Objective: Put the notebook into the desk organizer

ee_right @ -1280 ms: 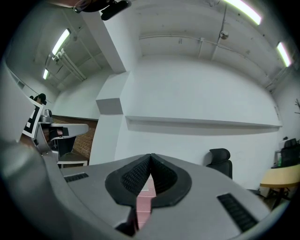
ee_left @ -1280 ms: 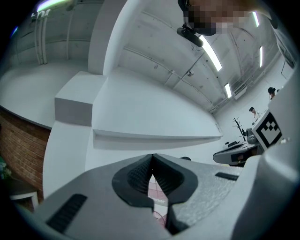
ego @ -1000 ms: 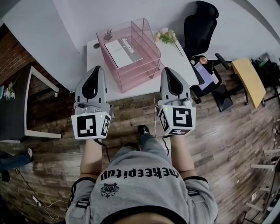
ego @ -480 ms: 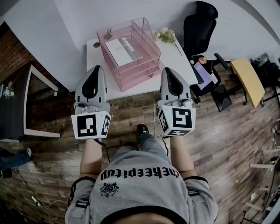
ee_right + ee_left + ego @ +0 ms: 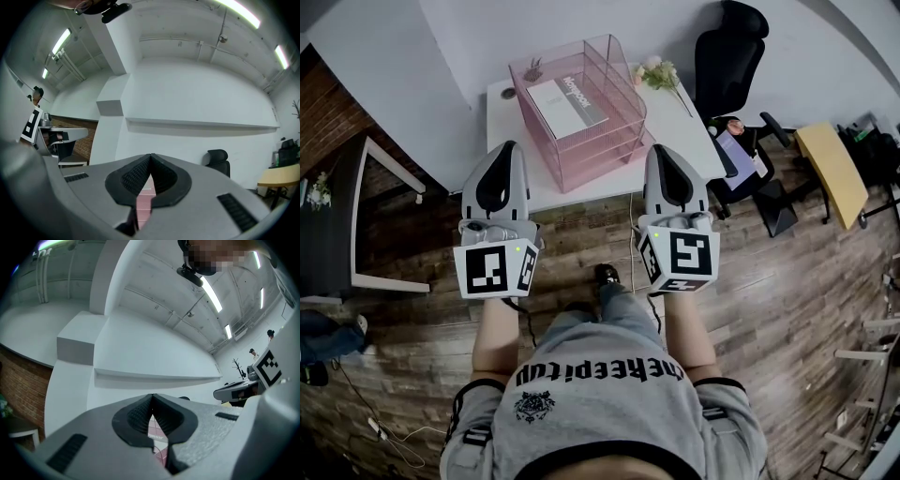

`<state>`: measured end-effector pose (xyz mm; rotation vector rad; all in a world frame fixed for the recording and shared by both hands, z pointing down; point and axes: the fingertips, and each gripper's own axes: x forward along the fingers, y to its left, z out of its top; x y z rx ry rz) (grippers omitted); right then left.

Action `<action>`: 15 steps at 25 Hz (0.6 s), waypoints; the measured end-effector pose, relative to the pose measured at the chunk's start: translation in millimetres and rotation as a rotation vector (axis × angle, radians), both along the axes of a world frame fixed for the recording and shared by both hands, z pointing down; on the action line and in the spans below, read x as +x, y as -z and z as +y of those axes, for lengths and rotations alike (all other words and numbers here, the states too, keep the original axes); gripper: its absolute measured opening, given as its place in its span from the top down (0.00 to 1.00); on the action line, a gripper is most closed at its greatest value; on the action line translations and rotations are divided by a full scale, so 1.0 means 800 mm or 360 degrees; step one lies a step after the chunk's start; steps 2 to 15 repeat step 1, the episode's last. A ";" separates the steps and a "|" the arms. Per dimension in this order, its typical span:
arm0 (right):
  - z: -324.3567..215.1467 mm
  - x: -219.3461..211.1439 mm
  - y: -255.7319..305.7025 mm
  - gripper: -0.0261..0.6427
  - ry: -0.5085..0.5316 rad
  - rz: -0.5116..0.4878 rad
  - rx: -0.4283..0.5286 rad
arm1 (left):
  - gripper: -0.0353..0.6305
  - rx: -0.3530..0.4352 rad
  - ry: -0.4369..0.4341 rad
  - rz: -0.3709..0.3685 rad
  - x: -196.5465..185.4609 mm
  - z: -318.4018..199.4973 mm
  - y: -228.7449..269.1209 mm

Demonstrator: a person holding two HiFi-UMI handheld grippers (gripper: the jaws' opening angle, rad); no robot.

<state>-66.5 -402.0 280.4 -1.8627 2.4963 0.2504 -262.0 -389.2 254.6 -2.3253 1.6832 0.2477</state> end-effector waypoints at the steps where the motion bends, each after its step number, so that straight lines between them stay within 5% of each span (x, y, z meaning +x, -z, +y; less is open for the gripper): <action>1: 0.000 -0.001 0.000 0.96 0.0001 -0.0004 0.0001 | 0.94 -0.0001 0.0001 0.0001 -0.001 0.000 -0.001; 15: 0.000 -0.001 0.000 0.96 0.0001 -0.0004 0.0001 | 0.94 -0.0001 0.0001 0.0001 -0.001 0.000 -0.001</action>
